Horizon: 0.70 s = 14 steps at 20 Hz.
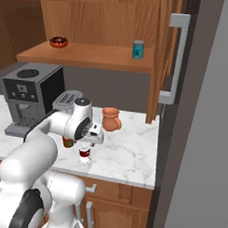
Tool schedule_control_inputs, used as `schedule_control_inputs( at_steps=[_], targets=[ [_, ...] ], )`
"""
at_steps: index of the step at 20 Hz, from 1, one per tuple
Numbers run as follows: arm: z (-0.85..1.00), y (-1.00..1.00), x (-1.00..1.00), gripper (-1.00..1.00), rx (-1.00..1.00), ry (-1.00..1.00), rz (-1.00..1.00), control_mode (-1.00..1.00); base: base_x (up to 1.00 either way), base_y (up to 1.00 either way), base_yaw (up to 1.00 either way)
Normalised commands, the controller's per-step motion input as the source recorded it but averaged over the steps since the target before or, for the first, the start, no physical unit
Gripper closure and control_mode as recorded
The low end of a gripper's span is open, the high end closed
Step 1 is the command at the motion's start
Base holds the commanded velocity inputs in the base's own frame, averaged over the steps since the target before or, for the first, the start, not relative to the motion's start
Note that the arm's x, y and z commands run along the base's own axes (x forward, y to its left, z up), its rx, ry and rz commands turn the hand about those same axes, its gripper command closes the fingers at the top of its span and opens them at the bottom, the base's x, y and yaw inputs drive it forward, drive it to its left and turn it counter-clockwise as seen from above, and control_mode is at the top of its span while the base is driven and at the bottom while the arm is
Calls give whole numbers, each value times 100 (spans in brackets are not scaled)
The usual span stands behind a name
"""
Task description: Pick the cans from the counter and place them in their designated side in the cabinet.
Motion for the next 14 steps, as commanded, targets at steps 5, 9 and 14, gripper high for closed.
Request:
schedule_control_inputs(
  at_steps=[5, 9, 14],
  targets=[
    [-13, 0, 1, -100, 0, 4, 0, -100, 0, 0, 0],
    [-10, 0, 0, -100, 0, 3, 0, -100, 0, 0, 0],
    [-11, 0, 0, -100, 0, 3, 0, -100, 0, 0, 0]
  ],
)
